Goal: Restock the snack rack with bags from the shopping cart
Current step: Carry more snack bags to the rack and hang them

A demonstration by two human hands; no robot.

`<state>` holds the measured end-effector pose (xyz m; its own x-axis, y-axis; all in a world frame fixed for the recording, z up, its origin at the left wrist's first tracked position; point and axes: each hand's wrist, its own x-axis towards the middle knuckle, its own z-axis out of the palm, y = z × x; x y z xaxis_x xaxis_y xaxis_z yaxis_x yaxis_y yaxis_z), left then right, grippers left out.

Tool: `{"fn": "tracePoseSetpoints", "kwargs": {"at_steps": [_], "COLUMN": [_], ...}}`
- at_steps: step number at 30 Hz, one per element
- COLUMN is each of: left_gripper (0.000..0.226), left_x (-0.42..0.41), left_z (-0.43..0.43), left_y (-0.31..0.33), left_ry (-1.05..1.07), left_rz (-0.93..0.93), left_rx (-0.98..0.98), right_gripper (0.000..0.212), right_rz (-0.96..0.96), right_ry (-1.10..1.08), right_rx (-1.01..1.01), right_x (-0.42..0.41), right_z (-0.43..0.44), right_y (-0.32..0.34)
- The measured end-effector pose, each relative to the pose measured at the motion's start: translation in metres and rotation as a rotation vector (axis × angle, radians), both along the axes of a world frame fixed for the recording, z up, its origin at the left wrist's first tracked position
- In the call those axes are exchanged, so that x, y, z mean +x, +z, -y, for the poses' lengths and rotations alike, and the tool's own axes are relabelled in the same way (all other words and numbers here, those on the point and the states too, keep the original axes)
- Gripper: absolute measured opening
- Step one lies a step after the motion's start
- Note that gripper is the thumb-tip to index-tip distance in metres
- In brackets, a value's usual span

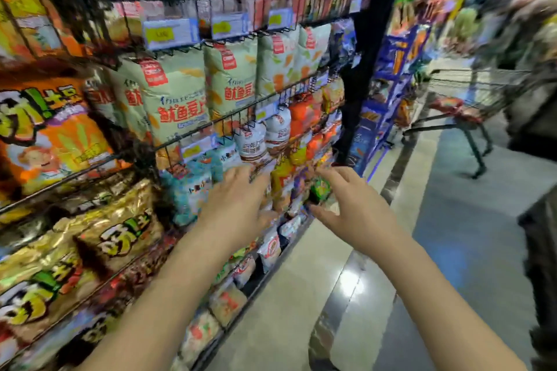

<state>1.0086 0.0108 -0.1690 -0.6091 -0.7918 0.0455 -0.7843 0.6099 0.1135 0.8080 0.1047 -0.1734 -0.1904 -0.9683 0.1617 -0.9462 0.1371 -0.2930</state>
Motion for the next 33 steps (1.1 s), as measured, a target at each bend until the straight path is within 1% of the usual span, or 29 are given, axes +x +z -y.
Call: {"fn": "tracePoseSetpoints", "kwargs": {"at_steps": [2, 5, 7, 13, 19, 27, 33], "left_gripper": [0.06, 0.063, 0.066, 0.065, 0.065, 0.068, 0.07], "left_x": [-0.043, -0.114, -0.168, -0.324, -0.437, -0.565, -0.673], "left_z": [0.004, 0.009, 0.012, 0.012, 0.01, 0.043, 0.097], "left_y": [-0.005, -0.013, -0.015, -0.013, -0.015, -0.025, -0.04], "left_ry": [-0.055, -0.16, -0.227, -0.366, -0.466, -0.564, -0.611], "left_rz": [0.006, 0.015, 0.007, 0.005, 0.007, 0.017, 0.004], "left_rx": [-0.009, -0.034, -0.049, -0.043, -0.008, 0.024, 0.054], "right_gripper": [0.067, 0.063, 0.062, 0.063, 0.064, 0.064, 0.066], "right_rz": [0.042, 0.087, 0.08, 0.062, 0.121, 0.133, 0.105], "right_ry": [-0.067, -0.162, -0.215, -0.315, -0.417, -0.519, -0.59], "right_rx": [0.011, 0.017, 0.002, -0.014, -0.037, -0.023, 0.041], "right_x": [-0.039, -0.103, -0.151, -0.284, -0.378, -0.484, -0.576], "right_z": [-0.01, -0.025, -0.033, -0.06, -0.077, -0.058, -0.006], "right_y": [-0.01, -0.025, -0.03, -0.029, -0.023, -0.03, -0.044]}}
